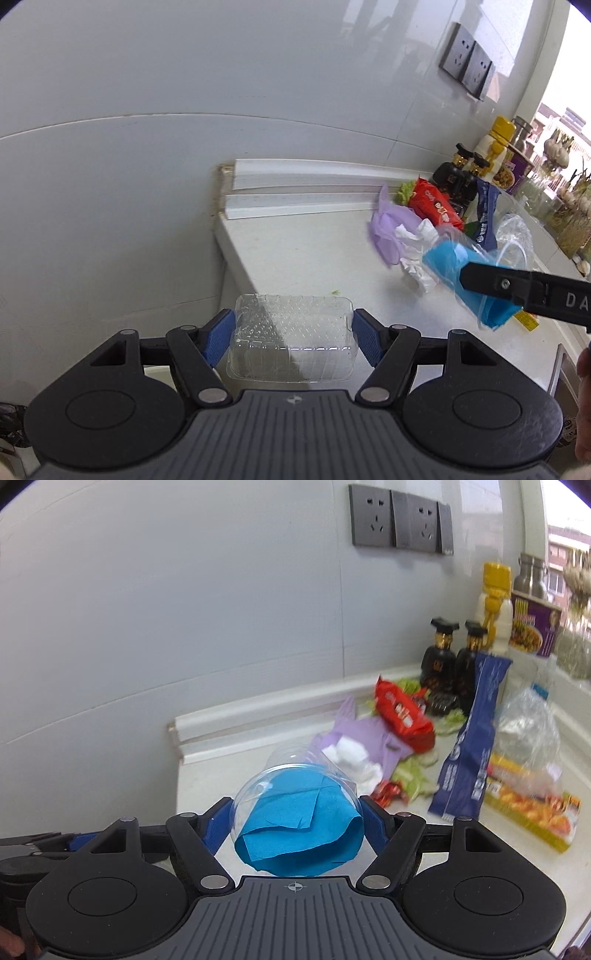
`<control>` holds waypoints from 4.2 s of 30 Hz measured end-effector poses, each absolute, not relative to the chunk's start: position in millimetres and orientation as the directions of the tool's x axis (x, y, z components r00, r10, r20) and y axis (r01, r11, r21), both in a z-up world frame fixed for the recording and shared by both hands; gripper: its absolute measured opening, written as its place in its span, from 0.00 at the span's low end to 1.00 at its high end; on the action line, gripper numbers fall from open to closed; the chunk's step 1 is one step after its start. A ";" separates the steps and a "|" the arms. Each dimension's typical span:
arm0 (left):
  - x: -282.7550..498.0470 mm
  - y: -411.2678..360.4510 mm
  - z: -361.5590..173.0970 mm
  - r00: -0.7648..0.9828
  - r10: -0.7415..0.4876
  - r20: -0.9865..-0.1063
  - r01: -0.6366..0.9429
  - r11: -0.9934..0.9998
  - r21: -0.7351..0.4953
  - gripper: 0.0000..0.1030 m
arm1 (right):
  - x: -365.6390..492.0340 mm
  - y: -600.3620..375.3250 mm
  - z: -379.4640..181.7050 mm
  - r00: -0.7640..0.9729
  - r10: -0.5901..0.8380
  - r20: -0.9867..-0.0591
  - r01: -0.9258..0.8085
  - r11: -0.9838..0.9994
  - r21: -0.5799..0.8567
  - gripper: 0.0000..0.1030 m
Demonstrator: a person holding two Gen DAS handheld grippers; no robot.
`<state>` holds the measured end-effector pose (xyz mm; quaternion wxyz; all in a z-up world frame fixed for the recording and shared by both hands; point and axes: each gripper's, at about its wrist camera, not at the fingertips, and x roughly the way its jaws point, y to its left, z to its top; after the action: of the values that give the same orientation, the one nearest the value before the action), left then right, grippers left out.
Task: Collect trash
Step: 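Carry the clear tray in the left gripper to the wastebasket while the right carries the blue cup, then open both grippers over the wastebasket to drop the tray and blue cup, then move both open tools back to the counter toward the snack packets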
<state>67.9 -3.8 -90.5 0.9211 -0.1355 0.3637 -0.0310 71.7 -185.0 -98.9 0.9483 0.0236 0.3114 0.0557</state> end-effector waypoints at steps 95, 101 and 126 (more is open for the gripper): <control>24.6 121.0 -345.7 0.356 -0.165 -0.920 -0.342 0.893 -0.293 0.88 | 221.1 77.6 -348.9 -0.022 0.122 -0.992 -0.395 0.911 0.121 0.82; 24.2 120.8 -342.7 0.358 -0.161 -0.920 -0.338 0.896 -0.289 0.88 | 218.1 75.2 -342.5 -0.019 0.115 -0.993 -0.399 0.910 0.113 0.82; 10.9 113.9 -286.3 0.437 -0.145 -0.888 -0.262 0.924 -0.280 0.94 | 171.7 70.0 -253.8 0.159 0.256 -0.954 -0.534 0.835 0.135 0.82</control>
<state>10.9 113.9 -286.3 0.8256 -0.1921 0.5293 0.0354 171.7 70.0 -253.8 0.7520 -0.1171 0.5931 0.2627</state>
